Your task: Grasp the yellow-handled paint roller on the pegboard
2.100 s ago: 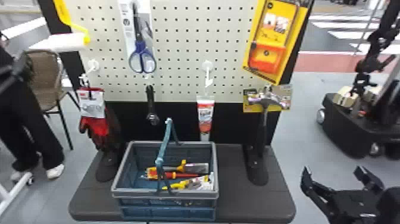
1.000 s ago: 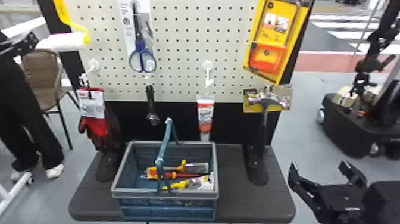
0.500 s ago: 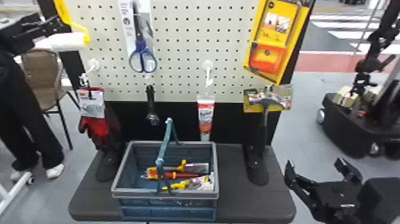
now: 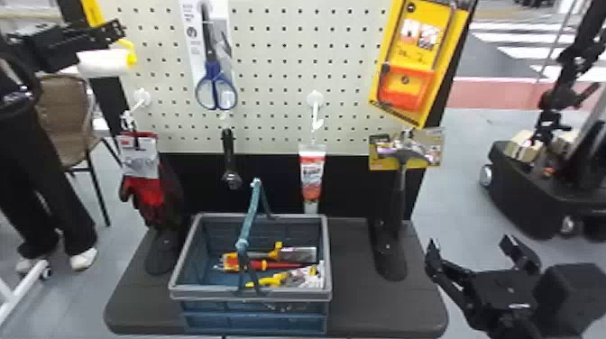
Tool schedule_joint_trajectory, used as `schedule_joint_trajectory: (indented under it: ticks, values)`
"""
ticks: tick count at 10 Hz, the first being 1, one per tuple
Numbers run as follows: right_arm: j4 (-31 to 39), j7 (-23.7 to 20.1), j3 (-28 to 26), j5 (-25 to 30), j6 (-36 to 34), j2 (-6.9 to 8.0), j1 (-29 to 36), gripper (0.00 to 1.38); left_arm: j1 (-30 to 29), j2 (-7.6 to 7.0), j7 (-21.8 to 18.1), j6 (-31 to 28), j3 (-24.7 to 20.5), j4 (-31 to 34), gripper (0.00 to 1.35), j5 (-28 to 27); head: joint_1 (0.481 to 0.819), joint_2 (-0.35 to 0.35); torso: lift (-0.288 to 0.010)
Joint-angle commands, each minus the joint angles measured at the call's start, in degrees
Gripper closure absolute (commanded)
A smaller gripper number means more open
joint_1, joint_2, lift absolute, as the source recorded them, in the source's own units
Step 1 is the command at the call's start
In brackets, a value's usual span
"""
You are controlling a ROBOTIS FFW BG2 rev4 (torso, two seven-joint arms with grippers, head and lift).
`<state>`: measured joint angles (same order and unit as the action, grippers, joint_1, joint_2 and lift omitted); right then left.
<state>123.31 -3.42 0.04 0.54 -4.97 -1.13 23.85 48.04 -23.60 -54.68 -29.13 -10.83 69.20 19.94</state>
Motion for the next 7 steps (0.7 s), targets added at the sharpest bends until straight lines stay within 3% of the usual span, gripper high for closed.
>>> schedule_joint_trajectory:
  ticks: [1,3,4,5,7]
  values:
    - [-0.2,0.0,0.1,0.0,0.0,-0.10,-0.2,0.12,1.8,0.13,-0.2,0.2,1.6,-1.6,0.44,-1.1,0.549,0.000,-0.100]
    - [-0.6,0.0,0.5,0.0,0.0,-0.28,-0.6,0.12,2.7,0.48,-0.7,0.1,1.9,-1.8,0.79,-2.5,0.549,0.000,-0.100]
    - [-0.6,0.0,0.4,-0.1,0.0,-0.28,-0.6,0.12,3.0,0.66,-0.8,0.1,2.0,-1.6,1.08,-2.7,0.549,0.000,-0.100]
    - [-0.6,0.0,0.5,-0.2,0.0,-0.37,-0.6,0.12,3.2,0.92,-0.9,0.1,2.1,-1.8,1.14,-3.4,0.549,0.000,-0.100]
    - [-0.9,0.1,0.4,-0.2,0.0,-0.37,-0.4,0.12,3.2,1.19,-1.0,-0.1,2.1,-1.6,1.15,-4.3,0.549,0.000,-0.100]
